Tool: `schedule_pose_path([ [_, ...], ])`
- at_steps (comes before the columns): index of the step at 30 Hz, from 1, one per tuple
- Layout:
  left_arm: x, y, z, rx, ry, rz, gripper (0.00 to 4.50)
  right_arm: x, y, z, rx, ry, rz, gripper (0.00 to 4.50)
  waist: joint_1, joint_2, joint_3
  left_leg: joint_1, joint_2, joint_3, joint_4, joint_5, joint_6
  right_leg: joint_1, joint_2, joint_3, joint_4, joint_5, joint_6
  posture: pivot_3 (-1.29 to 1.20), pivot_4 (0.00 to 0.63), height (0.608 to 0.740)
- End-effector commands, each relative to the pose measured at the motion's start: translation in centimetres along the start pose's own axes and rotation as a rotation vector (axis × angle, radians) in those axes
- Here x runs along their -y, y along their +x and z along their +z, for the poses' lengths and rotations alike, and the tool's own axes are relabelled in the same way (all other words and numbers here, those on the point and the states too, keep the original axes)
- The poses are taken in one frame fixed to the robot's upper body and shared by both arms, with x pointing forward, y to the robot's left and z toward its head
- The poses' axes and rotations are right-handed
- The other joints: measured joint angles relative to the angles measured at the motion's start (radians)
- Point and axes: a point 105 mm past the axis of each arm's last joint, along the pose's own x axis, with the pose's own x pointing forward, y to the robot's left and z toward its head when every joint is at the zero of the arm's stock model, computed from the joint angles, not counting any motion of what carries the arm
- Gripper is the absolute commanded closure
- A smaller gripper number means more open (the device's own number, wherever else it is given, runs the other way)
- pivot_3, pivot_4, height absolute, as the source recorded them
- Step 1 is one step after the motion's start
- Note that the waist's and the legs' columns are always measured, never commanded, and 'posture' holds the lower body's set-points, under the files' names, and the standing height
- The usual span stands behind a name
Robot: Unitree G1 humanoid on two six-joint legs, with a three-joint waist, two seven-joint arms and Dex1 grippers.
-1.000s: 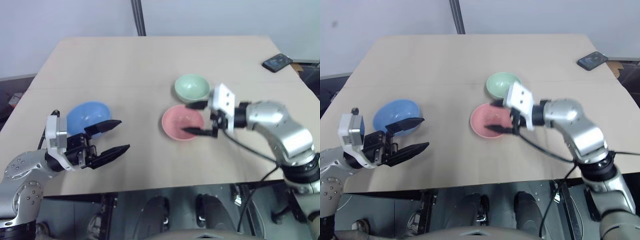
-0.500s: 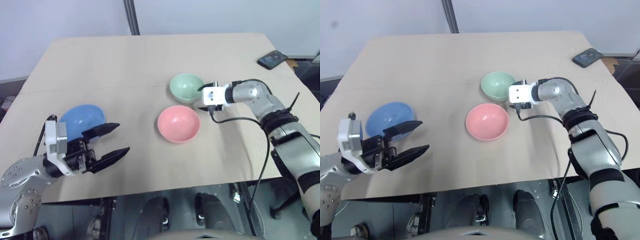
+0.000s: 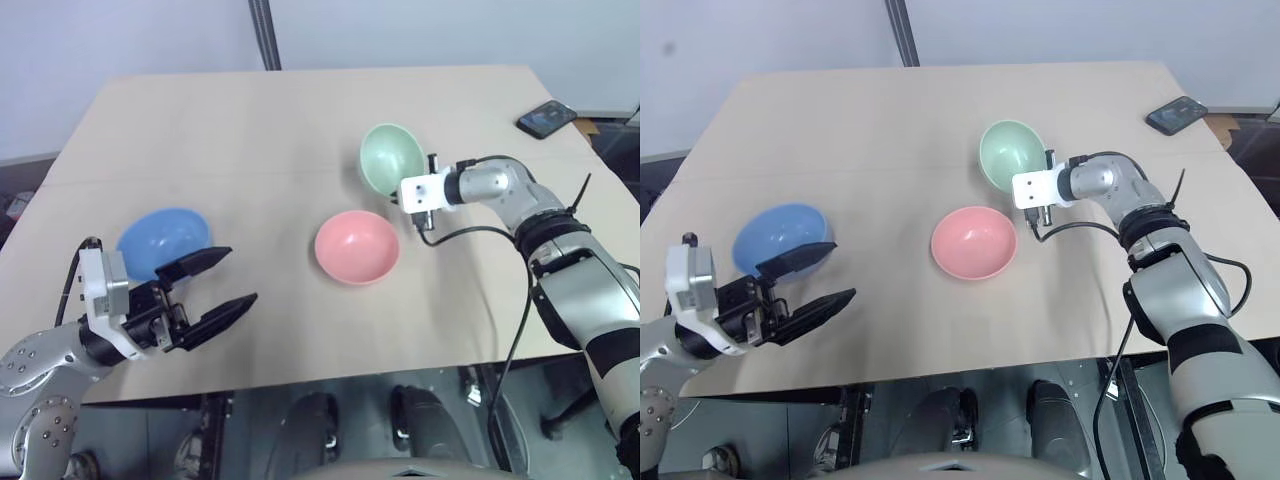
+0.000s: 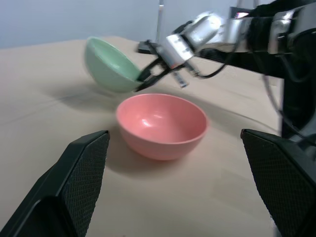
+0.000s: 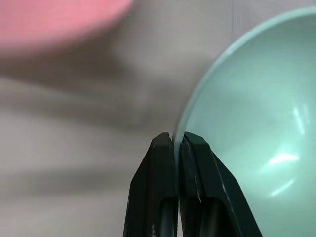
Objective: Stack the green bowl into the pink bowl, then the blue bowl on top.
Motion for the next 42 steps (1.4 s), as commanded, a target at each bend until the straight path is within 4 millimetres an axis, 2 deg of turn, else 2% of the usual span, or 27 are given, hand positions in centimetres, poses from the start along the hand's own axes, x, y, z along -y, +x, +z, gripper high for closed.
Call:
schedule_pose_path([
  [1,-0.9,0.3,0.2,-0.014,0.041,0.077,0.00,1.9,-3.6,5.2,0.247,0.035,0.026,4.46,0.002,0.000,0.000,0.000,0.000,-0.001,0.000,0.000,0.000,0.000,0.000,0.000,0.000,0.000,0.000,0.00,0.150,0.740],
  [5,-2.2,0.2,-0.3,-0.049,0.053,0.157,0.00,-0.9,-5.8,9.0,0.335,0.073,0.158,4.46,0.017,0.000,0.000,0.000,0.000,-0.003,0.000,0.000,0.000,0.001,-0.002,-0.002,0.000,0.000,0.000,0.00,0.150,0.740],
  [8,-3.0,0.4,-0.6,-0.077,0.063,0.229,0.00,-3.4,-5.6,10.5,0.341,0.096,0.200,4.46,0.022,0.000,0.000,0.000,0.001,-0.002,0.000,0.000,0.000,0.000,-0.005,-0.002,0.000,0.000,0.000,0.00,0.150,0.740],
  [10,-3.7,0.4,-0.9,-0.116,0.105,0.296,0.00,-4.6,-5.1,10.5,0.320,0.125,0.217,4.46,0.024,-0.001,-0.001,0.000,0.001,-0.002,0.000,0.000,0.000,0.000,-0.005,-0.003,0.000,0.000,-0.001,0.00,0.150,0.740],
  [14,-4.6,0.4,-1.2,-0.208,0.196,0.394,0.00,-5.4,-3.5,9.2,0.258,0.169,0.186,3.08,0.027,-0.001,-0.001,0.000,0.000,-0.002,0.000,0.000,0.000,0.000,-0.003,-0.002,0.000,-0.001,-0.006,0.00,0.150,0.740],
  [15,-4.7,0.3,-1.1,-0.222,0.215,0.412,0.00,-5.5,-3.4,9.0,0.250,0.175,0.181,2.52,0.027,-0.001,-0.001,0.000,0.000,-0.001,0.000,0.000,0.000,0.000,-0.002,-0.002,0.000,-0.001,-0.006,0.00,0.150,0.740],
  [18,-5.1,-0.1,-1.0,-0.254,0.240,0.463,0.00,-4.7,-3.9,9.0,0.272,0.230,0.092,1.29,0.029,-0.001,-0.001,0.000,0.000,-0.001,0.000,0.000,0.000,0.000,-0.002,-0.002,0.000,-0.001,-0.006,0.00,0.150,0.740],
  [21,-5.5,-0.5,-0.5,-0.281,0.237,0.524,0.00,-3.4,-5.4,9.3,0.346,0.314,-0.013,0.06,0.031,-0.001,-0.001,-0.001,0.000,-0.002,0.000,0.000,0.000,0.000,-0.002,-0.003,0.000,0.001,-0.003,0.00,0.150,0.740],
  [24,-5.5,-1.3,-0.6,-0.411,0.245,0.591,0.00,-3.3,-7.8,10.0,0.449,0.430,-0.071,0.06,0.034,-0.002,0.000,-0.001,0.000,-0.002,0.000,0.000,0.000,0.000,-0.002,-0.003,0.000,0.001,-0.003,0.00,0.150,0.740],
  [27,-5.3,-1.9,-0.7,-0.555,0.270,0.603,0.00,-4.0,-8.8,10.4,0.476,0.469,-0.081,0.06,0.032,-0.002,0.000,-0.001,0.000,-0.003,0.000,0.000,0.000,0.000,-0.002,-0.004,0.000,0.001,-0.003,0.00,0.150,0.740],
  [31,-6.0,-2.7,-0.9,-0.697,0.315,0.631,0.00,-4.5,-9.0,11.2,0.510,0.501,-0.089,0.06,0.027,-0.002,0.000,0.000,0.001,-0.003,0.000,0.000,-0.001,0.000,-0.001,-0.003,0.000,-0.001,-0.006,0.00,0.150,0.740],
  [38,-7.4,-2.8,-1.9,-0.823,0.355,0.647,0.00,-4.1,-8.7,11.4,0.512,0.505,-0.109,0.06,0.032,-0.002,0.000,0.000,0.000,-0.002,0.000,0.000,-0.001,0.000,0.000,-0.003,0.000,-0.001,-0.005,0.00,0.150,0.740],
  [41,-8.1,-2.3,-2.1,-0.832,0.361,0.648,0.79,-4.0,-8.7,11.3,0.503,0.500,-0.119,0.00,0.034,-0.003,0.000,0.000,0.000,-0.002,0.000,0.000,-0.001,0.000,0.000,-0.003,0.000,0.000,-0.003,0.00,0.150,0.740],
  [42,-8.2,-2.2,-2.2,-0.833,0.360,0.651,1.24,-3.9,-8.8,11.3,0.502,0.501,-0.122,0.00,0.034,-0.003,0.000,0.000,0.000,-0.002,0.000,0.000,-0.001,0.000,0.000,-0.003,0.000,0.000,-0.003,0.00,0.150,0.740],
])
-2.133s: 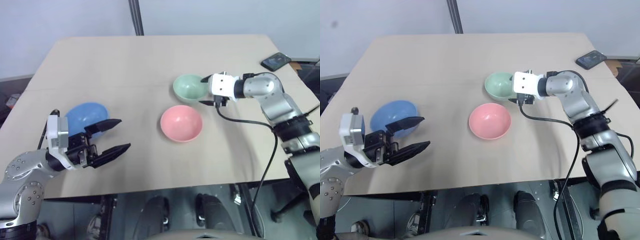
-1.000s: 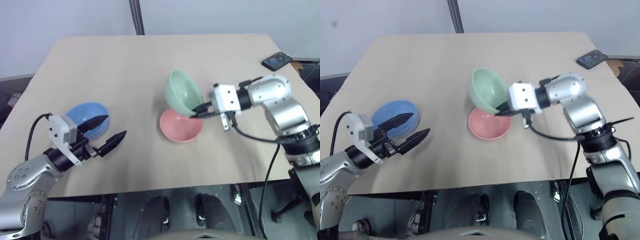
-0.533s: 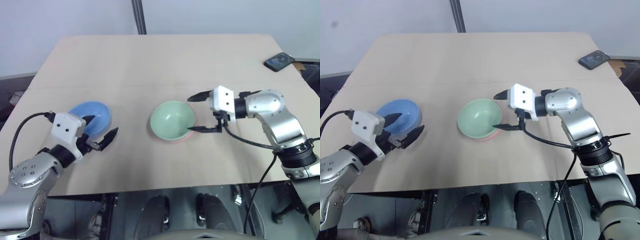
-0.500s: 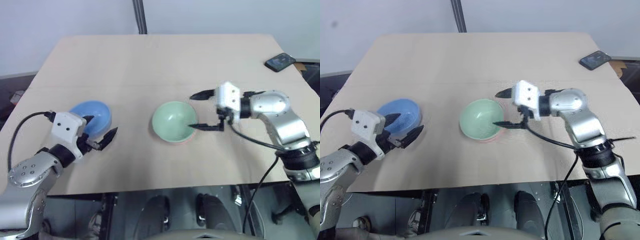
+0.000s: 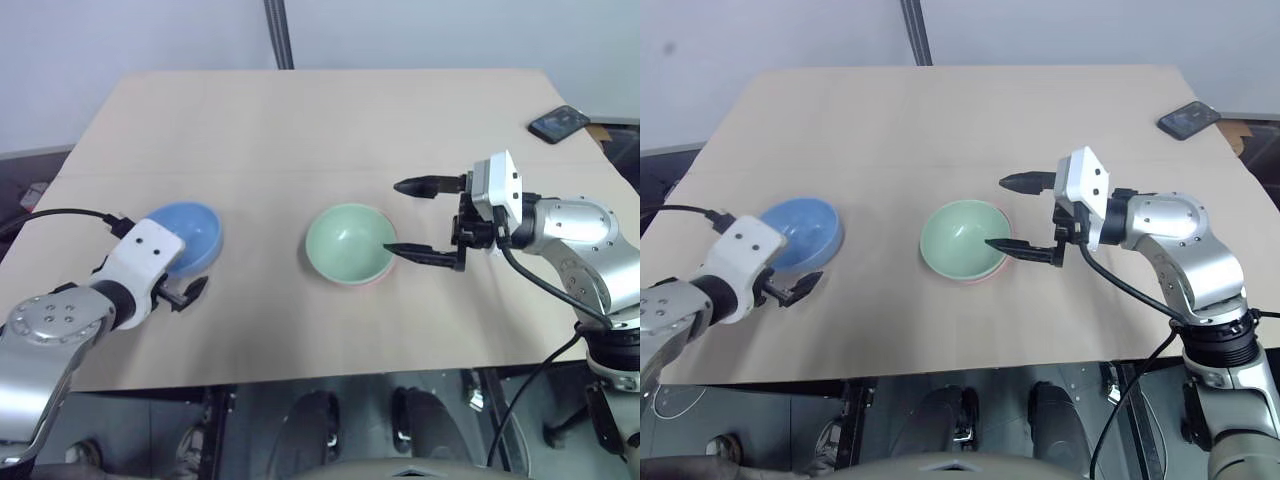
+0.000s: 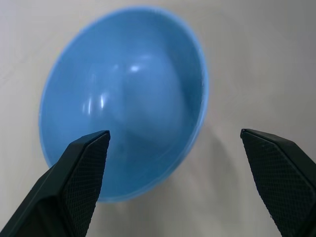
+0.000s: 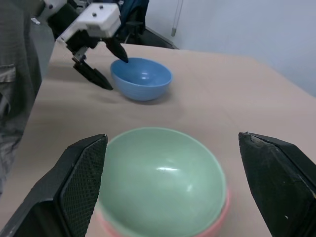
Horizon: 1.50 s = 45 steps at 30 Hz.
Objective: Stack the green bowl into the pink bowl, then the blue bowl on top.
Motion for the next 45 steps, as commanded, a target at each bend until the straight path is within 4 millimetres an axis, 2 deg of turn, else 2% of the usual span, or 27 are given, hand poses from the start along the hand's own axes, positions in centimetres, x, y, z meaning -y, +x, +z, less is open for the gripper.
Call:
schedule_pose_path([
  [1,-0.9,0.4,0.6,0.000,0.031,0.042,1.63,0.2,-0.2,1.3,0.019,-0.052,-0.016,0.00,0.000,0.000,0.000,0.000,0.000,0.000,0.000,0.000,0.000,0.000,0.000,0.000,0.000,0.000,0.000,0.00,0.150,0.740],
  [2,-0.9,0.6,0.7,0.000,0.035,0.041,2.23,0.2,-0.3,1.2,0.014,-0.052,-0.020,0.00,0.000,0.000,0.000,0.000,0.000,0.000,0.000,0.000,0.000,0.000,0.000,0.000,0.000,0.000,0.000,0.00,0.150,0.740],
  [4,-0.9,0.8,0.7,0.000,0.041,0.032,2.88,0.2,-0.5,1.1,0.006,-0.052,-0.027,0.00,-0.001,0.000,0.000,0.000,0.000,0.000,0.000,0.000,0.000,0.000,0.000,0.000,0.000,0.000,0.001,0.00,0.150,0.740],
  [7,-0.6,1.0,1.0,0.006,0.054,0.003,4.37,0.2,-0.7,0.9,-0.004,-0.051,-0.045,0.00,-0.001,-0.001,0.000,0.000,0.000,0.000,0.000,0.000,0.000,0.000,0.000,0.000,0.000,0.000,0.001,0.00,0.150,0.740],
  [13,0.0,1.0,3.1,0.092,0.079,-0.081,4.45,0.2,-1.3,0.5,-0.021,-0.046,-0.095,0.00,0.003,-0.001,0.000,0.000,0.000,0.000,0.000,0.000,0.000,0.000,0.000,0.000,0.000,0.000,0.001,0.00,0.150,0.740],
  [15,0.8,0.9,5.0,0.196,0.115,-0.158,4.45,0.3,-1.8,0.2,-0.036,-0.042,-0.124,0.00,0.005,-0.001,0.000,0.000,0.000,0.000,0.000,0.000,0.000,0.000,0.000,0.000,0.000,0.000,0.001,0.00,0.150,0.740],
  [19,2.8,-0.3,10.1,0.469,0.230,-0.322,4.45,0.3,-3.0,-0.4,-0.064,-0.026,-0.195,0.00,0.019,-0.001,0.000,0.000,0.000,0.000,0.000,0.000,0.000,0.000,0.000,0.000,0.000,0.000,0.001,0.00,0.150,0.740],
  [22,5.2,-1.7,14.0,0.681,0.365,-0.508,4.45,0.5,-4.5,-0.9,-0.091,-0.015,-0.279,0.00,0.026,-0.002,0.000,-0.001,-0.001,0.000,0.000,0.000,0.000,0.001,0.000,-0.001,0.000,0.000,0.001,0.00,0.150,0.740],
  [25,6.5,-2.3,16.3,0.792,0.480,-0.625,4.45,0.4,-5.5,-1.1,-0.101,-0.007,-0.344,0.00,0.026,-0.002,0.000,-0.001,-0.002,0.000,0.001,0.000,0.001,0.001,0.000,0.000,0.000,0.001,0.001,0.00,0.150,0.740],
  [29,8.7,-1.9,17.6,0.859,0.622,-0.842,4.45,-0.2,-6.5,-1.3,-0.122,-0.010,-0.404,0.00,0.020,-0.002,0.000,0.000,-0.004,0.001,0.002,0.000,0.001,0.002,0.003,0.001,0.000,0.001,0.002,0.00,0.150,0.740],
  [32,9.6,-1.1,17.3,0.853,0.694,-0.946,4.45,-0.7,-6.8,-1.3,-0.132,-0.013,-0.431,0.00,0.016,-0.002,0.000,0.001,-0.003,0.002,0.002,0.000,0.001,0.002,0.005,0.003,0.000,0.001,0.002,0.00,0.150,0.740],
  [35,10.4,-0.8,16.9,0.815,0.682,-1.088,4.45,-1.3,-7.2,-1.4,-0.148,-0.009,-0.456,0.00,0.019,-0.002,0.000,0.000,-0.002,0.002,0.002,0.000,0.001,0.002,0.006,0.003,0.000,0.000,0.002,0.00,0.150,0.740],
  [36,10.4,-0.9,17.0,0.816,0.668,-1.109,3.84,-1.4,-7.2,-1.4,-0.149,-0.006,-0.460,0.00,0.019,-0.002,0.000,0.000,-0.002,0.002,0.003,0.000,0.001,0.002,0.006,0.003,0.000,0.000,0.002,0.00,0.150,0.740],
  [38,10.3,-1.0,17.4,0.844,0.655,-1.103,3.02,-1.6,-7.3,-1.5,-0.152,-0.001,-0.466,0.00,0.020,-0.002,0.000,0.000,-0.001,0.002,0.004,0.000,0.001,0.002,0.006,0.004,0.000,0.000,0.003,0.00,0.150,0.740],
  [41,9.0,-0.7,18.6,0.888,0.555,-1.006,1.61,-1.8,-7.4,-1.7,-0.156,0.016,-0.464,0.00,0.020,-0.002,0.000,0.000,0.000,0.001,0.005,0.000,0.002,0.002,0.005,0.004,0.000,0.000,0.003,0.00,0.150,0.740],
  [45,6.5,-0.8,19.1,0.928,0.348,-0.859,1.61,-2.1,-7.7,-2.2,-0.169,0.051,-0.424,0.00,0.017,-0.002,0.000,0.000,0.001,0.001,0.005,0.000,0.002,0.002,0.005,0.004,0.000,0.000,0.003,0.00,0.150,0.740],
])
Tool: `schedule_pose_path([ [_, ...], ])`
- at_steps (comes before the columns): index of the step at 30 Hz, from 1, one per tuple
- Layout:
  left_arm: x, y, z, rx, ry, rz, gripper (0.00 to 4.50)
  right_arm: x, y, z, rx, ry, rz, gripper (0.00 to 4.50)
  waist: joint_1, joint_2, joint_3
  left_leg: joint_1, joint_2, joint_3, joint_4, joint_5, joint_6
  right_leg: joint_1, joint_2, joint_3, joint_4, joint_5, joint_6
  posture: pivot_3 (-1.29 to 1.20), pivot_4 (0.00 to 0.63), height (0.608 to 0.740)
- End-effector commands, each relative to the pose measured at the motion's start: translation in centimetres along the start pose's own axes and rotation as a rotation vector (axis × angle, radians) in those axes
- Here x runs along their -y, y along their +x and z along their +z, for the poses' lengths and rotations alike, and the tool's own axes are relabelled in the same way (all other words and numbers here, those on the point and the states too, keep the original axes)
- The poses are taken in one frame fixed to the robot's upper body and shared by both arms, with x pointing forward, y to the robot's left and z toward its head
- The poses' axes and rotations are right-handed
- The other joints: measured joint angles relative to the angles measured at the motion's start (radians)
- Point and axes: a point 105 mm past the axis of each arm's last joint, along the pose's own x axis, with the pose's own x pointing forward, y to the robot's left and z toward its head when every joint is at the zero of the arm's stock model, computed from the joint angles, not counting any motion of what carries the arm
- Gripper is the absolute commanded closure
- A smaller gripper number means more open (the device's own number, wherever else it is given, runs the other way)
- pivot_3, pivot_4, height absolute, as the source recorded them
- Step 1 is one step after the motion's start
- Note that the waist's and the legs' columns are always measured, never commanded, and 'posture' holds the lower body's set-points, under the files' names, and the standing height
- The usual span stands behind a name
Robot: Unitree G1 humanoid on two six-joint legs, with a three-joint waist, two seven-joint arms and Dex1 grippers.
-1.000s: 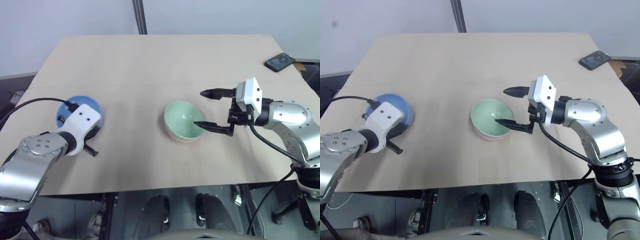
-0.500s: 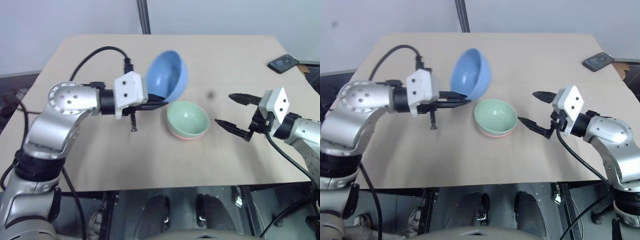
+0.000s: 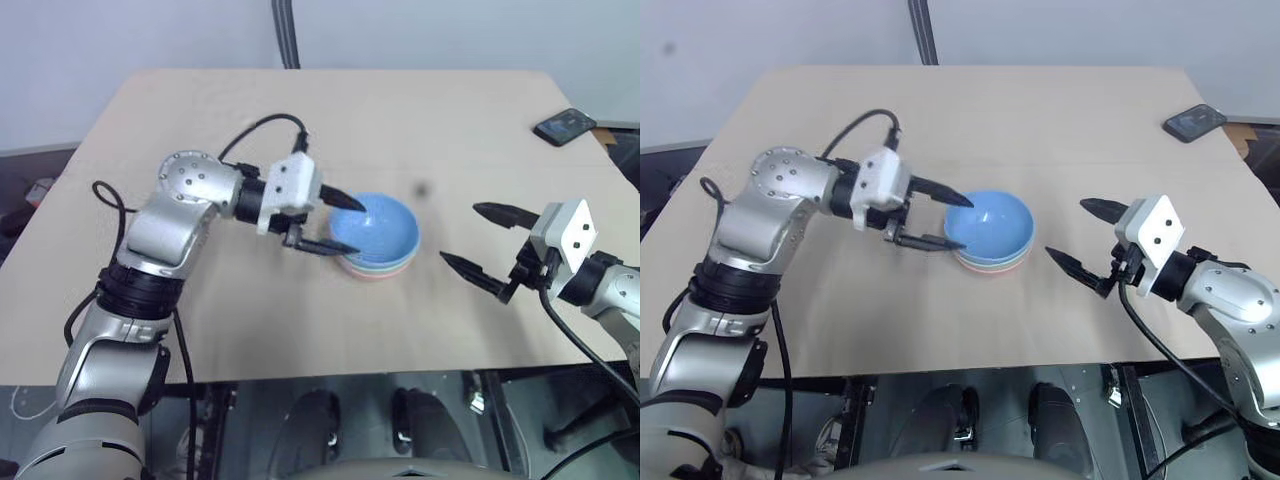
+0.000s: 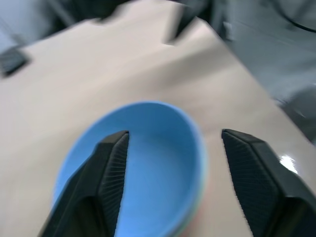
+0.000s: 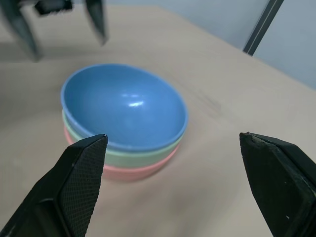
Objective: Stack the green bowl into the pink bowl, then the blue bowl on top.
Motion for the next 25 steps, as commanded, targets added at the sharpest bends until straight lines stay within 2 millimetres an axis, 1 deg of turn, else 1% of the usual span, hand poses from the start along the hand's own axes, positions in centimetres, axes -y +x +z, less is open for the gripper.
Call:
schedule_pose_path([
  [1,-1.5,-2.5,1.1,0.081,-0.030,0.232,1.61,0.3,-0.5,0.7,0.017,-0.013,0.022,0.00,-0.003,0.000,0.000,0.000,0.000,0.000,0.000,0.000,0.000,0.000,0.000,0.000,0.000,0.000,0.000,0.00,0.150,0.740],
  [2,-1.4,-3.1,0.8,0.089,-0.049,0.279,1.61,0.3,-0.5,0.6,0.013,-0.003,0.040,0.00,-0.005,0.000,0.000,0.000,0.000,0.000,0.000,0.000,0.000,0.000,0.000,0.001,0.000,0.000,0.000,0.00,0.150,0.740],
  [5,-0.3,-4.6,-0.2,0.108,-0.162,0.334,1.61,0.4,-0.4,0.2,-0.003,0.019,0.093,0.00,-0.003,0.000,0.000,0.001,0.001,0.000,0.000,0.000,0.000,0.000,0.000,0.001,0.000,0.000,0.000,0.00,0.150,0.740],
  [7,1.2,-5.6,-0.9,0.116,-0.217,0.349,1.04,0.6,-0.5,-0.1,-0.021,0.038,0.136,0.00,-0.003,0.000,0.000,0.000,0.001,0.000,0.000,0.000,0.000,0.000,0.000,0.000,0.000,0.000,0.000,0.00,0.150,0.740],
  [9,2.7,-6.7,-1.7,0.124,-0.288,0.379,0.28,1.1,-0.9,-0.3,-0.032,0.073,0.168,0.00,-0.002,-0.001,0.000,0.001,0.002,0.000,0.000,0.000,0.000,0.000,0.000,0.000,0.000,0.000,0.000,0.00,0.150,0.740],
  [10,3.3,-7.1,-2.1,0.111,-0.313,0.400,0.04,1.3,-1.3,-0.5,-0.044,0.081,0.179,0.00,-0.001,0.000,0.000,0.000,0.002,0.000,0.000,0.000,0.000,0.000,0.000,0.000,0.000,0.000,0.000,0.00,0.150,0.740],
  [12,4.3,-8.0,-3.0,0.074,-0.349,0.442,0.04,1.7,-2.2,-1.1,-0.075,0.089,0.183,0.00,0.005,-0.001,0.000,0.000,0.002,0.000,0.000,0.000,0.000,0.001,0.000,-0.001,0.000,0.000,0.000,0.00,0.150,0.740],
  [15,5.4,-9.5,-3.9,0.038,-0.384,0.535,0.04,2.8,-3.9,-1.9,-0.124,0.092,0.144,0.00,0.010,-0.001,0.000,0.001,0.002,-0.001,0.000,0.000,0.000,0.001,-0.001,-0.002,-0.001,0.000,-0.001,0.00,0.150,0.740],
  [17,6.2,-10.6,-4.4,-0.011,-0.401,0.594,0.04,4.0,-5.8,-2.4,-0.160,0.085,0.085,0.00,0.009,-0.001,0.000,0.001,0.001,-0.001,0.000,0.000,0.000,0.002,-0.002,-0.002,-0.001,-0.001,-0.001,0.00,0.150,0.740],
  [19,7.1,-11.2,-4.8,-0.055,-0.423,0.620,0.04,4.6,-7.5,-2.7,-0.201,0.083,0.049,0.00,0.007,-0.001,0.000,0.001,0.001,-0.001,0.000,0.000,0.000,0.002,-0.002,-0.002,-0.001,-0.001,-0.002,0.00,0.150,0.740],
  [20,7.5,-11.3,-4.9,-0.066,-0.428,0.621,0.04,4.7,-8.2,-2.9,-0.221,0.084,0.044,0.00,0.007,-0.001,0.000,0.001,0.001,0.000,0.000,-0.001,0.000,0.002,-0.002,-0.001,-0.001,-0.001,-0.001,0.00,0.150,0.740],
  [22,8.0,-11.3,-4.9,-0.068,-0.440,0.618,0.04,4.8,-8.9,-2.9,-0.237,0.087,0.039,0.00,0.005,-0.001,0.000,0.001,0.001,0.000,0.000,-0.001,0.000,0.002,-0.002,-0.001,-0.001,-0.001,-0.002,0.00,0.150,0.740],
  [25,8.3,-10.9,-4.8,-0.070,-0.439,0.611,0.04,5.2,-9.2,-2.7,-0.235,0.088,0.029,0.00,0.003,-0.001,0.000,0.003,0.002,0.000,0.000,-0.001,0.000,0.003,-0.002,-0.001,0.000,-0.002,-0.004,0.00,0.150,0.740],
])
